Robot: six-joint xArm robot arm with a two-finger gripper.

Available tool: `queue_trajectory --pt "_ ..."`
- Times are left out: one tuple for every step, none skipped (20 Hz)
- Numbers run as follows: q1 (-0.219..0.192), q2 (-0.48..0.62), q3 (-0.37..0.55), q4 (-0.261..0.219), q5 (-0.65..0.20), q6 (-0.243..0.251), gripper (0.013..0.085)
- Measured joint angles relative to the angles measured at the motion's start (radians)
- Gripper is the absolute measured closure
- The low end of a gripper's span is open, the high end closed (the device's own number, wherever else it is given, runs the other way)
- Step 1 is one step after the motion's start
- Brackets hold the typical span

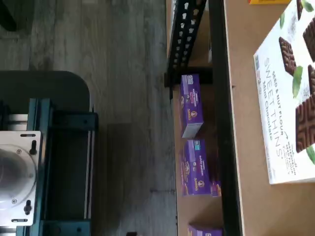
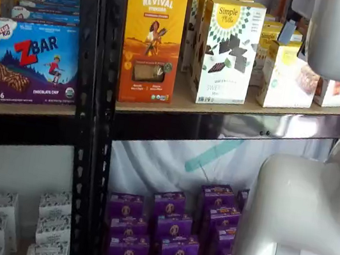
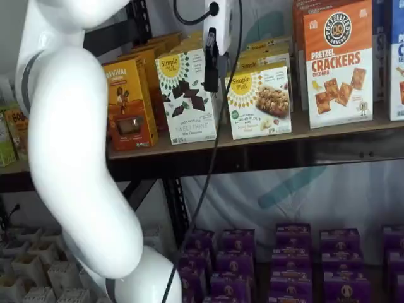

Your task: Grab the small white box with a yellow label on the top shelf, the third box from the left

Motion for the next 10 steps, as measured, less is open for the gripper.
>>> queue_trajectory --pt "0.010 0.010 -0.014 -0.016 0.024 0.004 0.0130" --pt "0.022 0.015 -0.021 -0.030 0.046 0.011 0.0130" --pt "0.026 0.011 -0.017 -0.031 0.051 0.015 0.0130" --pt "0.027 0.006 -0.011 -0.029 0.052 0.017 0.0130" --pt "0.027 0.000 -0.004 -0.022 0.050 0.019 0.0130" --pt "0.023 -0.006 0.004 -0.012 0.043 0.019 0.0130" --pt "0.016 -0.012 0.012 0.003 0.036 0.018 0.0130" --pt "0.004 -0.021 0.024 0.028 0.022 0.016 0.0130" --pt "-0.012 -0.038 0.048 0.066 -0.009 0.013 0.0130" --pt "-0.029 -0.062 0.079 0.108 -0.056 0.008 0.0130"
